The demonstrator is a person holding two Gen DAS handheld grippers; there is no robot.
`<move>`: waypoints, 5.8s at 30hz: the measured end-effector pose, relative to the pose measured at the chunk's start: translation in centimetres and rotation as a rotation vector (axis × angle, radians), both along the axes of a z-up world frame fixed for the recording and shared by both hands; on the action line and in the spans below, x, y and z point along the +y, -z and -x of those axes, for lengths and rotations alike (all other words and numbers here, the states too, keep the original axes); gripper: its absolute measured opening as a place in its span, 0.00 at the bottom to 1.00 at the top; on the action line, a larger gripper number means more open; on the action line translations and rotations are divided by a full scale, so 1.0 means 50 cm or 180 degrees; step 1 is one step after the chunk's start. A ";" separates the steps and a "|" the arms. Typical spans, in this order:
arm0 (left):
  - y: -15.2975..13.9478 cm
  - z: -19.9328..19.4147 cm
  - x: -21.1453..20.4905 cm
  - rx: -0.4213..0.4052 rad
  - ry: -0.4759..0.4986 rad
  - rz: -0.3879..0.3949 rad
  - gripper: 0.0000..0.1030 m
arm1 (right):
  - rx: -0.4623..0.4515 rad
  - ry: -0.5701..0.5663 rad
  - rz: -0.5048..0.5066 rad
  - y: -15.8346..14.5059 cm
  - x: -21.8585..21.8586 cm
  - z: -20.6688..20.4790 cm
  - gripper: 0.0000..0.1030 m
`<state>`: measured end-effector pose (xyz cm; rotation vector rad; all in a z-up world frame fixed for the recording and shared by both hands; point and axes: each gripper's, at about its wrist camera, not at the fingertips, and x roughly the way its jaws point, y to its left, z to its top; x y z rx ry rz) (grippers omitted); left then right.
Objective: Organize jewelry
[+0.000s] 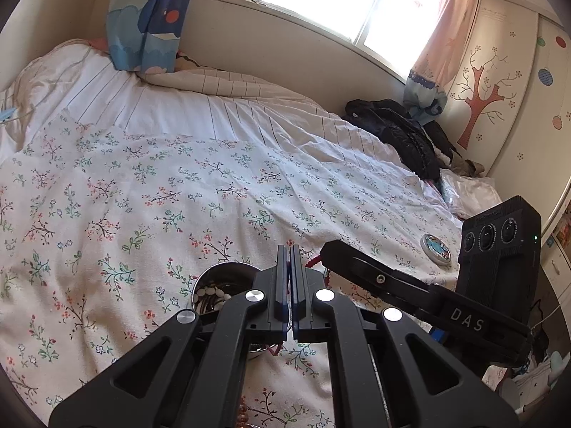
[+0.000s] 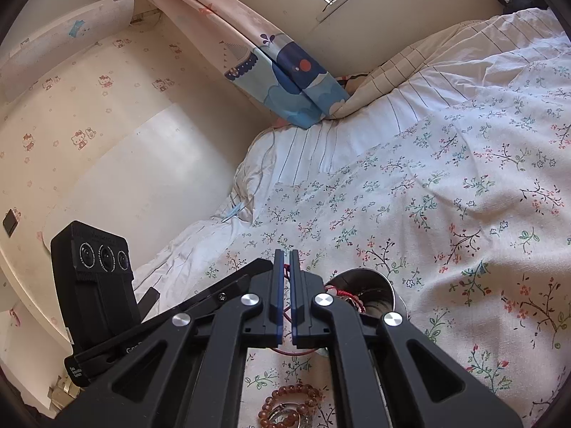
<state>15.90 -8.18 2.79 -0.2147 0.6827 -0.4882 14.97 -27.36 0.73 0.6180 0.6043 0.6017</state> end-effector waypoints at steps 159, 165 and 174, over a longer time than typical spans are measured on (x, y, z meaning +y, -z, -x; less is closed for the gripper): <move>0.205 0.127 0.039 0.0766 0.0058 -0.1570 0.14 | 0.1057 0.0130 0.2226 0.145 0.080 0.118 0.12; 0.213 0.124 0.032 0.0755 0.0085 -0.1646 0.20 | 0.1027 0.0050 0.2464 0.155 0.107 0.115 0.08; 0.165 0.136 0.066 0.0604 -0.0005 -0.1183 0.10 | 0.1019 0.0316 0.1914 0.126 0.040 0.122 0.04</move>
